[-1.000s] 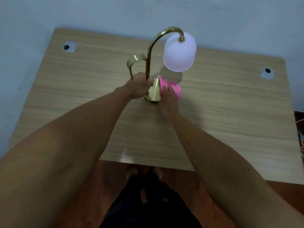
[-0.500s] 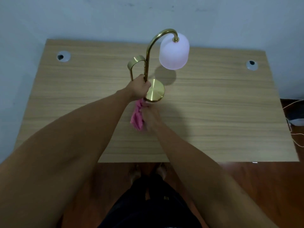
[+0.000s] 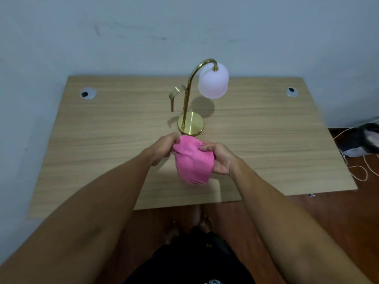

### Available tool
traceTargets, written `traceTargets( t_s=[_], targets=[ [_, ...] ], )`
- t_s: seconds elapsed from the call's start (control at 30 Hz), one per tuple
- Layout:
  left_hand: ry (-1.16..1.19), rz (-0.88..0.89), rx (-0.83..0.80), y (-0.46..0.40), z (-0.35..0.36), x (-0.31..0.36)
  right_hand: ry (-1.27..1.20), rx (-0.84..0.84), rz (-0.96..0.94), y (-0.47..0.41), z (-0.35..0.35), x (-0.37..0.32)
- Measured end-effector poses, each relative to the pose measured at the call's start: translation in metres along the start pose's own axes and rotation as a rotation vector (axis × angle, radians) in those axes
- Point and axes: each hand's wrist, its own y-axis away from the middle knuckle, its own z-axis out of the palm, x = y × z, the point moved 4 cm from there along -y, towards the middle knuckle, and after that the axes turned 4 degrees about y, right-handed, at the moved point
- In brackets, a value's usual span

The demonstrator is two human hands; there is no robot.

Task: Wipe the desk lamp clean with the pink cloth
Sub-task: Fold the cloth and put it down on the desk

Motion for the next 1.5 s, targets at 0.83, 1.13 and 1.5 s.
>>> traceTargets(
  t_s=[0.83, 1.13, 1.5],
  targets=[
    [0.273, 0.048, -0.053, -0.026, 0.169, 0.042, 0.375, 0.345, -0.115, 0.117, -0.144, -0.079],
    [0.341, 0.046, 0.082, -0.058, 0.277, 0.038, 0.513, 0.482, -0.187, 0.138, -0.249, -0.099],
    [0.025, 0.029, 0.207, -0.109, 0.338, 0.011, 0.869, 0.635, -0.222, 0.14, -0.323, -0.094]
  ],
)
